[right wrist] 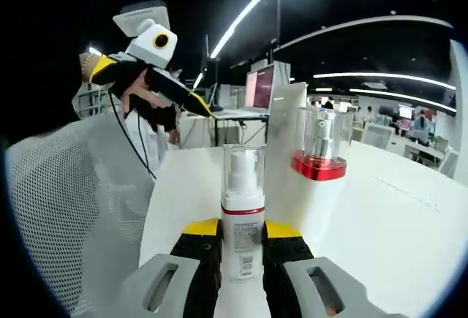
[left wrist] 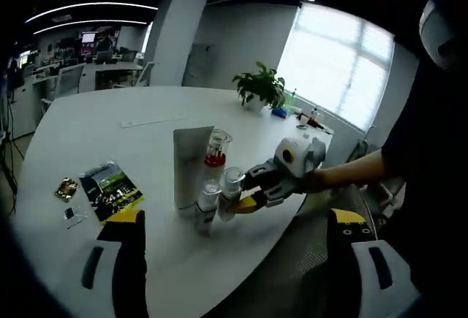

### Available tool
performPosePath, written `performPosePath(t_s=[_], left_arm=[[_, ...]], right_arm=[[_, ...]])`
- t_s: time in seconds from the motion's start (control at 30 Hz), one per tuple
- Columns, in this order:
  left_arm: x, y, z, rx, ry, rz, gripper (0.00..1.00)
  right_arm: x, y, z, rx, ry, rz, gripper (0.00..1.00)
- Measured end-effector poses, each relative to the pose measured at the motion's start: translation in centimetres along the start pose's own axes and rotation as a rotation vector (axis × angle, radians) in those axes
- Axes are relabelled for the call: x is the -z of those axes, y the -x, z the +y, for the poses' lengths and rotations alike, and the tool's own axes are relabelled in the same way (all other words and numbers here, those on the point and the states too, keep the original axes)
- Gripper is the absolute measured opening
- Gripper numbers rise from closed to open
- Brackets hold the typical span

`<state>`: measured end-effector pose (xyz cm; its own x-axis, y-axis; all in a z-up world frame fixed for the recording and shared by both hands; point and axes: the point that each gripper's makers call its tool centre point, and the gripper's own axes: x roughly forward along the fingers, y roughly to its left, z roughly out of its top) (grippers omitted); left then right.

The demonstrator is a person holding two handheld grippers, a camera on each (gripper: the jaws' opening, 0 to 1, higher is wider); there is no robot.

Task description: Arrange the skincare products in the storage area until every visible bottle or jar stands upright without overlapping.

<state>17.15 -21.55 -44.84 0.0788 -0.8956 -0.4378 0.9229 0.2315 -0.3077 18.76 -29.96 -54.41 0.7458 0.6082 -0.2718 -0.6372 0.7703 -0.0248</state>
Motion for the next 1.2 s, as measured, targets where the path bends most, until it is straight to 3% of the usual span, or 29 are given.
performPosePath(t_s=[0.23,0.87,1.0,1.2], left_arm=[[0.4,-0.1,-0.1,-0.014,0.011,0.015,0.96],[0.6,-0.9,-0.6,-0.003,0.017,0.025,0.94],[0.6,-0.9,-0.6,-0.001,0.017,0.024,0.94],[0.4,-0.6,-0.2,-0.003,0.022,0.014,0.94]], right_arm=[[1.4,-0.1,-0.1,-0.001,-0.004,0.003,0.10],[1.7,0.6,-0.2,-0.013,-0.011,0.015,0.11],[2.5,0.5,-0.3,-0.022,0.010,0.073,0.12],[2.8,0.9,-0.5,-0.018,-0.035,0.099,0.17]])
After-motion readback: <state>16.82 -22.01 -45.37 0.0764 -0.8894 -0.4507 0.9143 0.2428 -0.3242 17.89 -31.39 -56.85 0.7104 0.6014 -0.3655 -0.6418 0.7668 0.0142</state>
